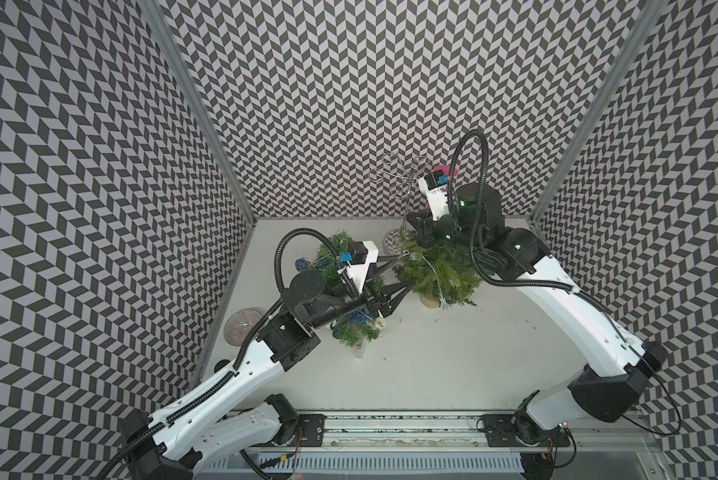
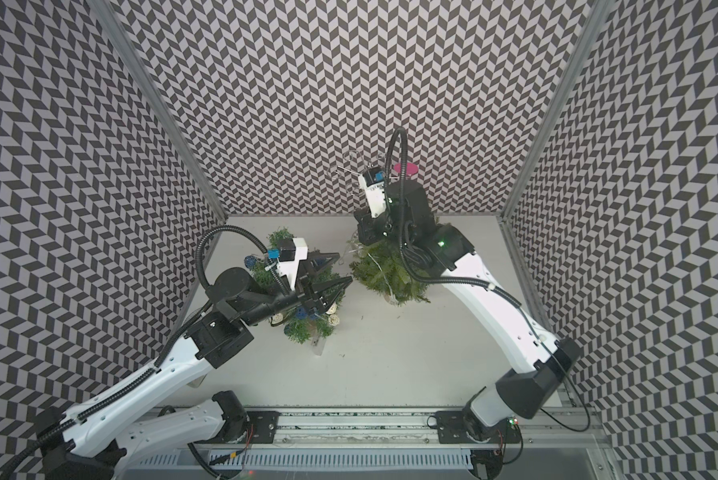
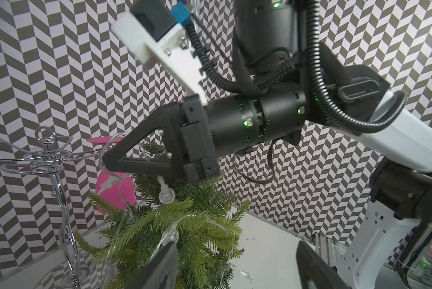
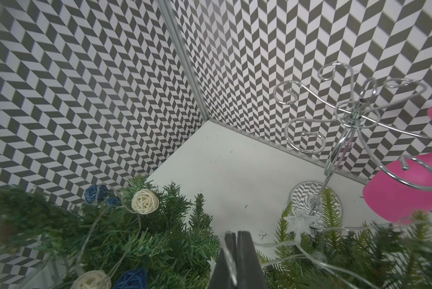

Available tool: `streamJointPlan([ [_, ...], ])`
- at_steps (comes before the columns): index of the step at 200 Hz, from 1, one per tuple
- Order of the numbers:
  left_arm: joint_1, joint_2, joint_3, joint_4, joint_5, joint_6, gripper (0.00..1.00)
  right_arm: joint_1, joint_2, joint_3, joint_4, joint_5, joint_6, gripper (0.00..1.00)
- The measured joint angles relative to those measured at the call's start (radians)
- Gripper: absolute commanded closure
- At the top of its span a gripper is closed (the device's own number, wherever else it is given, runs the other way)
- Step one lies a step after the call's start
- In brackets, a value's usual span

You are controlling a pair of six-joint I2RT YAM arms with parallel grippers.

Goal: Wrap string light around the christmas tree
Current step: Wrap the light string around the Christmas tree.

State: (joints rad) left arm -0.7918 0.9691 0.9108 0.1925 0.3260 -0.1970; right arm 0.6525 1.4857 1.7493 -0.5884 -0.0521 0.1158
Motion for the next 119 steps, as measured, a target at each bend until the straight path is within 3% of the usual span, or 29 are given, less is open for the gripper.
streamJointPlan([
  [70, 0.0, 0.016, -0.024, 0.026, 0.0, -0.007, 0.25, 0.004, -0.24, -0.273, 0.105, 0.042, 0.041, 0.99],
  [119, 0.0, 0.024, -0.03, 0.042, 0.0, -0.007, 0.25, 0.005, -0.319, -0.394, 0.132, 0.095, 0.058, 0.94],
])
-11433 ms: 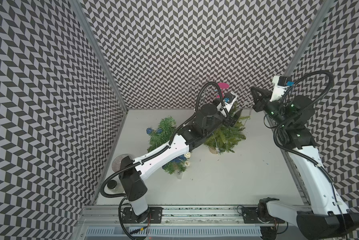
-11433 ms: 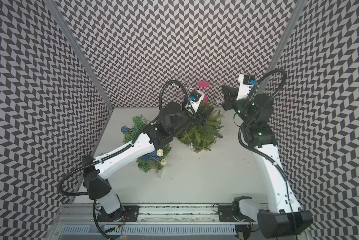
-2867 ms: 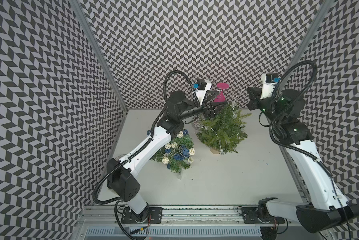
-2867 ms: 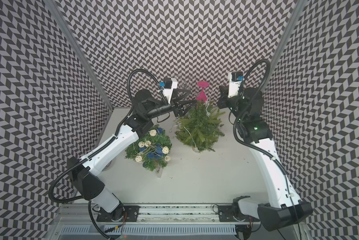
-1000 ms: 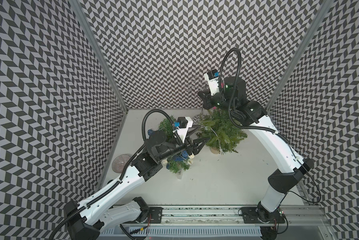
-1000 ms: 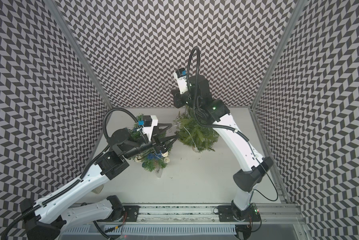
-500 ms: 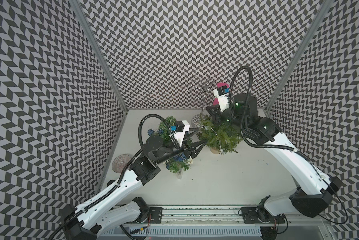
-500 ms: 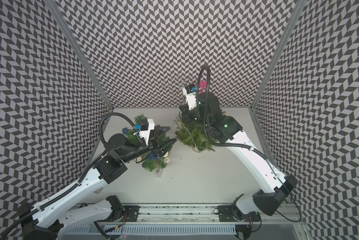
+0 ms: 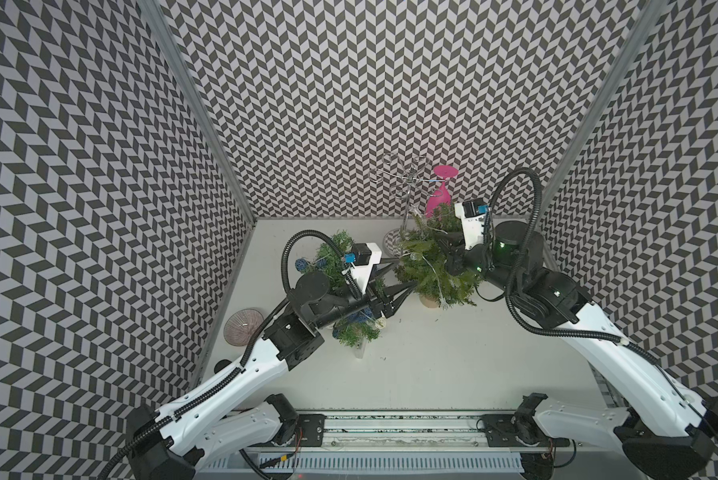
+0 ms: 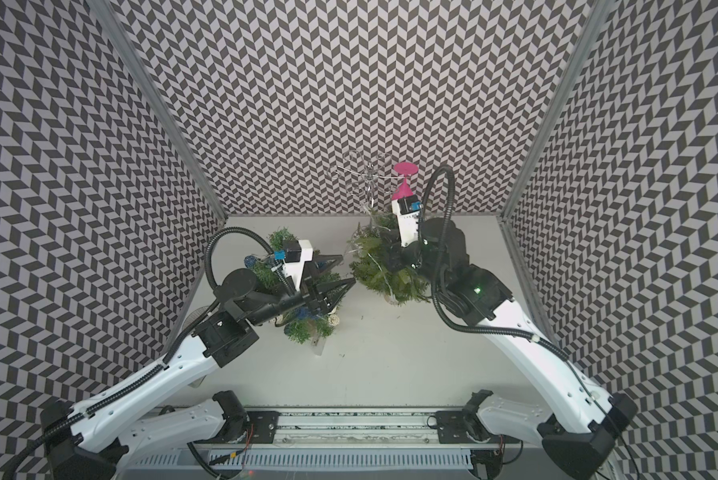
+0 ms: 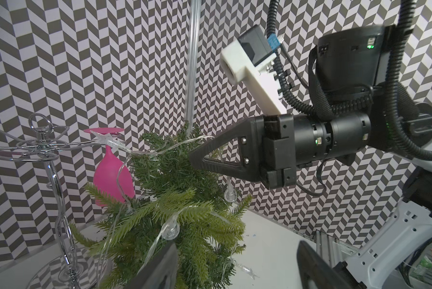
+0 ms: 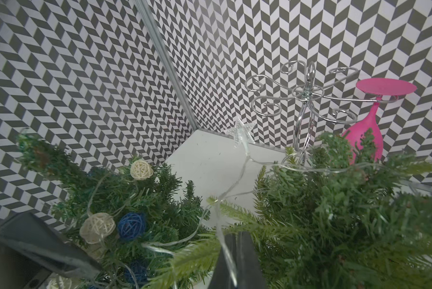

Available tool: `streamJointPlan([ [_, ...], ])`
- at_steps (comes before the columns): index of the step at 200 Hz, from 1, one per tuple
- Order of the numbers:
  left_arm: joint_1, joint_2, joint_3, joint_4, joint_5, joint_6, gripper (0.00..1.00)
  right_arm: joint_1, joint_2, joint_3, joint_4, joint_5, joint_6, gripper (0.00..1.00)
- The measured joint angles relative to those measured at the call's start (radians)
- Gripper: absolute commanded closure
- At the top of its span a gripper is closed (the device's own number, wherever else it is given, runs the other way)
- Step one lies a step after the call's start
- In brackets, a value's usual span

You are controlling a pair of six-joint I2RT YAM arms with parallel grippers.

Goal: Wrap string light around the christmas tree
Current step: Wrap the light string around the Christmas tree.

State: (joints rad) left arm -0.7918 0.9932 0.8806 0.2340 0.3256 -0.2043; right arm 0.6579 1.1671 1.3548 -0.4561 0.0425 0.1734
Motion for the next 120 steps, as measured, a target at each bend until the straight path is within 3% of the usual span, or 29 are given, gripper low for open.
streamJointPlan([
  [31, 0.0, 0.015, 0.0, 0.008, 0.001, -0.003, 0.25, 0.0, -0.019, -0.02, 0.0, 0.018, 0.004, 0.94],
  [85, 0.0, 0.036, 0.0, 0.013, 0.005, -0.008, 0.23, 0.0, -0.048, -0.031, -0.033, 0.072, 0.011, 0.57],
  [120, 0.0, 0.036, 0.0, 0.019, 0.01, -0.013, 0.23, 0.0, -0.097, -0.076, -0.031, 0.093, 0.012, 0.57],
])
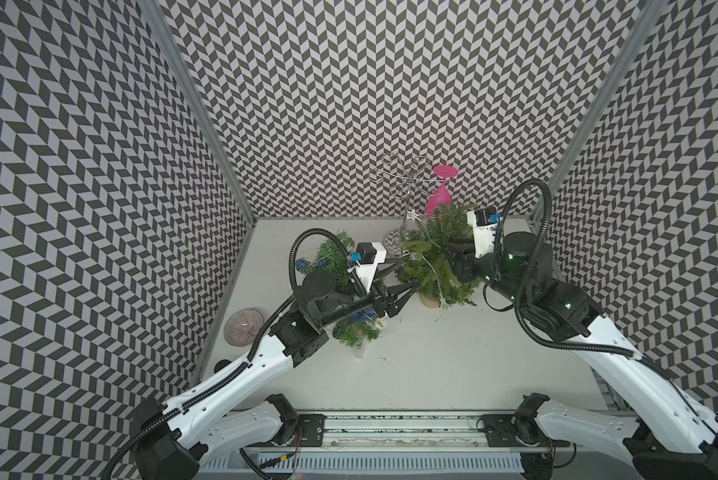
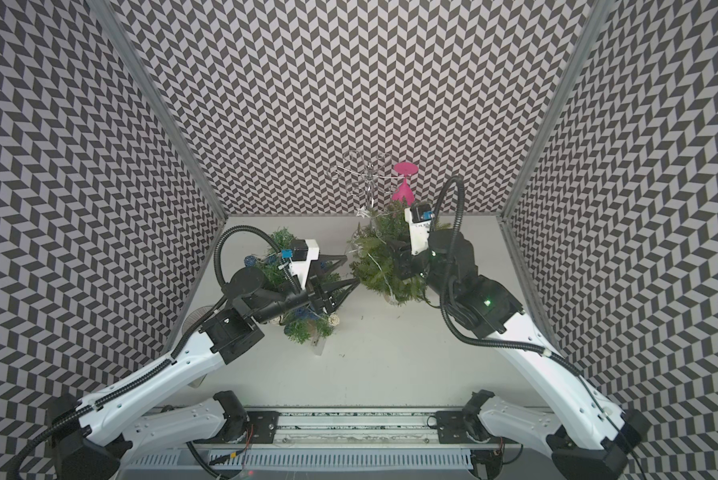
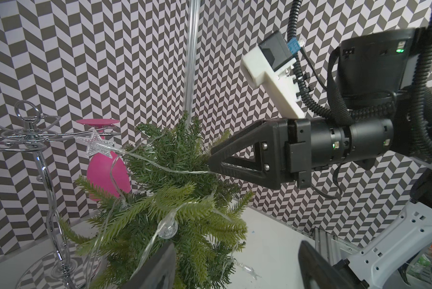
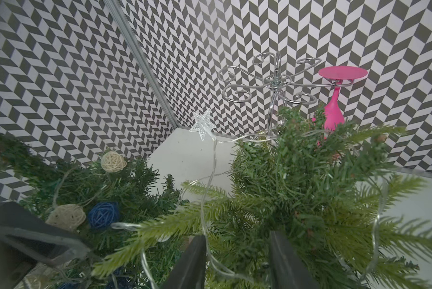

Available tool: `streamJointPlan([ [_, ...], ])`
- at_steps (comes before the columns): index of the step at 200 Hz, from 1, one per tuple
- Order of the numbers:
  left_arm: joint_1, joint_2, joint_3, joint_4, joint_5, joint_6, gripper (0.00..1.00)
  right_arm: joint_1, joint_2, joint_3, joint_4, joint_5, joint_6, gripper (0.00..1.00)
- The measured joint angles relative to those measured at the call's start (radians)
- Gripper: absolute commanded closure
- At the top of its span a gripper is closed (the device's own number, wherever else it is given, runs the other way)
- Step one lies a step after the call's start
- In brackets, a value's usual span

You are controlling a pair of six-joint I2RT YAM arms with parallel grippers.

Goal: Wrap string light around the christmas tree
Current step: Wrap the light string around the Christmas tree.

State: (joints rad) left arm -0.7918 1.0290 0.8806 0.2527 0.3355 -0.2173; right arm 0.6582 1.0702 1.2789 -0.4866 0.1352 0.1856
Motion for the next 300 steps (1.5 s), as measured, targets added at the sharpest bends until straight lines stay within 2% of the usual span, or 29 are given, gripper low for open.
streamJointPlan([
  [15, 0.0, -0.002, 0.0, 0.002, 0.002, -0.002, 0.22, 0.0, -0.035, -0.018, 0.011, 0.001, 0.0, 0.53],
  [30, 0.0, -0.011, 0.0, 0.002, 0.007, -0.004, 0.16, 0.0, -0.082, -0.039, 0.038, -0.001, 0.002, 0.37],
  [34, 0.0, -0.016, 0.0, 0.003, 0.008, -0.003, 0.14, 0.0, -0.097, -0.048, 0.051, -0.004, 0.007, 0.28],
  [38, 0.0, -0.02, 0.0, 0.003, 0.01, -0.006, 0.12, 0.0, -0.113, -0.061, 0.068, -0.006, 0.006, 0.23],
  [49, 0.0, -0.04, -0.005, 0.008, 0.011, -0.008, 0.05, 0.0, -0.167, -0.113, 0.128, -0.018, 0.007, 0.17],
  [55, 0.0, -0.055, -0.008, 0.012, 0.012, -0.01, 0.01, 0.0, -0.198, -0.145, 0.158, -0.023, 0.01, 0.17],
  [73, 0.0, -0.103, -0.026, 0.021, 0.017, -0.009, 0.01, 0.0, -0.278, -0.256, 0.239, -0.055, 0.014, 0.23],
  [119, -0.001, -0.199, -0.112, 0.046, 0.019, -0.019, 0.08, 0.003, -0.346, -0.483, 0.407, -0.207, -0.005, 0.46],
  [148, -0.013, -0.224, -0.149, 0.045, 0.018, -0.02, 0.09, 0.018, -0.346, -0.536, 0.44, -0.257, -0.011, 0.49],
  [186, -0.02, -0.262, -0.171, 0.046, 0.016, -0.019, 0.09, 0.046, -0.353, -0.561, 0.474, -0.262, -0.013, 0.58],
  [227, -0.023, -0.256, -0.188, 0.047, 0.017, -0.019, 0.09, 0.108, -0.369, -0.578, 0.458, -0.214, 0.01, 0.59],
  [256, -0.034, -0.245, -0.194, 0.047, 0.017, -0.019, 0.09, 0.149, -0.364, -0.592, 0.428, -0.163, 0.026, 0.56],
  [300, -0.054, -0.232, -0.194, 0.048, 0.017, -0.017, 0.09, 0.153, -0.373, -0.621, 0.375, -0.068, 0.067, 0.48],
])
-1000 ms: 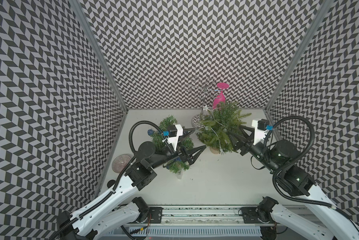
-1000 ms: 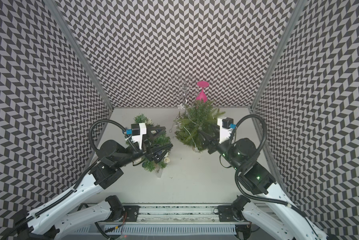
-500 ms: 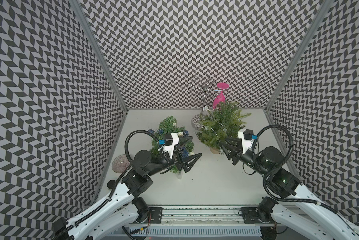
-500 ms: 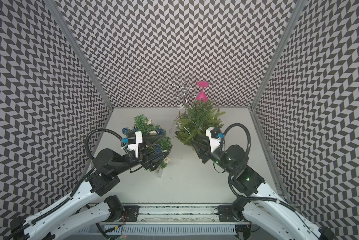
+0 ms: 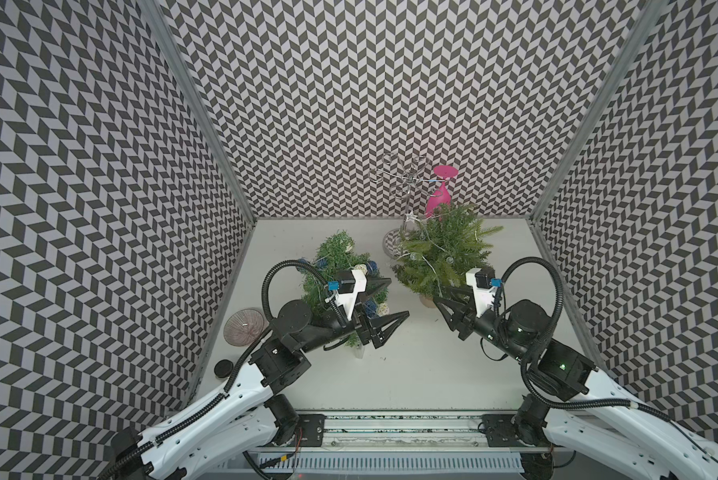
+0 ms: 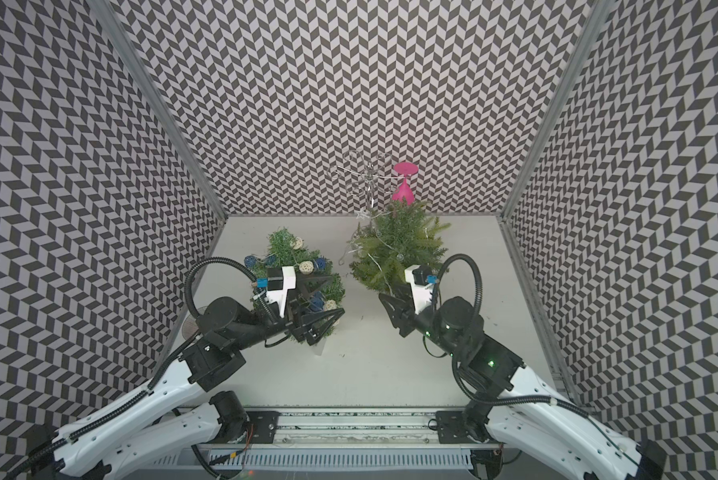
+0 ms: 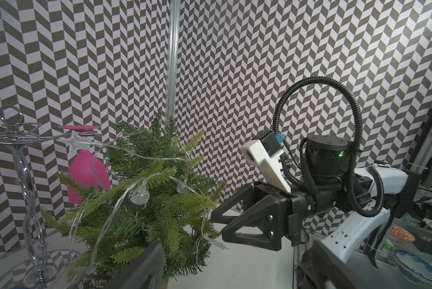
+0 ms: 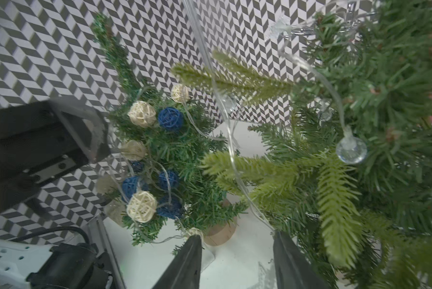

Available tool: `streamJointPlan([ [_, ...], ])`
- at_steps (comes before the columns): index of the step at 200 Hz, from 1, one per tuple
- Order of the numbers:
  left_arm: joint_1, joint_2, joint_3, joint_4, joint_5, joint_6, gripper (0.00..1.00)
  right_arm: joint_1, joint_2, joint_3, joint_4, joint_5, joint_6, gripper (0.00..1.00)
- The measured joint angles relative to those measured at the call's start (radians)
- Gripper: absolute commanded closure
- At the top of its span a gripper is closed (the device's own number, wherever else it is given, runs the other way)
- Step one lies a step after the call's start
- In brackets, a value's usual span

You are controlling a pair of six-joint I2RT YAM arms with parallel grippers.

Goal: Wrap string light around the christmas tree
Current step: Wrap the light string around the Christmas tree.

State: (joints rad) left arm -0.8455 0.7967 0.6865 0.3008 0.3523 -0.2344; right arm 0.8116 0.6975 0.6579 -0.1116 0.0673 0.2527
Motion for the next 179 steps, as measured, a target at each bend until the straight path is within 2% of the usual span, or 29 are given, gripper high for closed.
streamJointPlan([
  [28, -0.008, 0.005, 0.0, 0.002, 0.0, 0.001, 0.09, 0.0, -0.053, -0.061, -0.014, 0.029, 0.028, 0.44],
  [55, -0.016, 0.014, 0.0, 0.004, -0.003, 0.001, 0.09, 0.001, -0.048, -0.098, -0.008, 0.029, 0.039, 0.47],
  [91, -0.025, 0.019, 0.0, 0.004, -0.009, 0.002, 0.09, 0.003, 0.026, -0.098, 0.029, 0.027, 0.038, 0.56],
  [131, -0.026, 0.012, 0.0, 0.004, -0.021, 0.006, 0.09, 0.003, 0.026, -0.098, 0.076, 0.043, 0.035, 0.69],
  [158, -0.026, 0.004, -0.002, 0.004, -0.026, 0.009, 0.09, 0.003, 0.037, -0.098, 0.095, 0.058, 0.022, 0.84],
  [179, -0.026, 0.002, -0.005, 0.005, -0.028, 0.01, 0.09, 0.003, 0.045, -0.098, 0.097, 0.076, 0.02, 0.85],
])
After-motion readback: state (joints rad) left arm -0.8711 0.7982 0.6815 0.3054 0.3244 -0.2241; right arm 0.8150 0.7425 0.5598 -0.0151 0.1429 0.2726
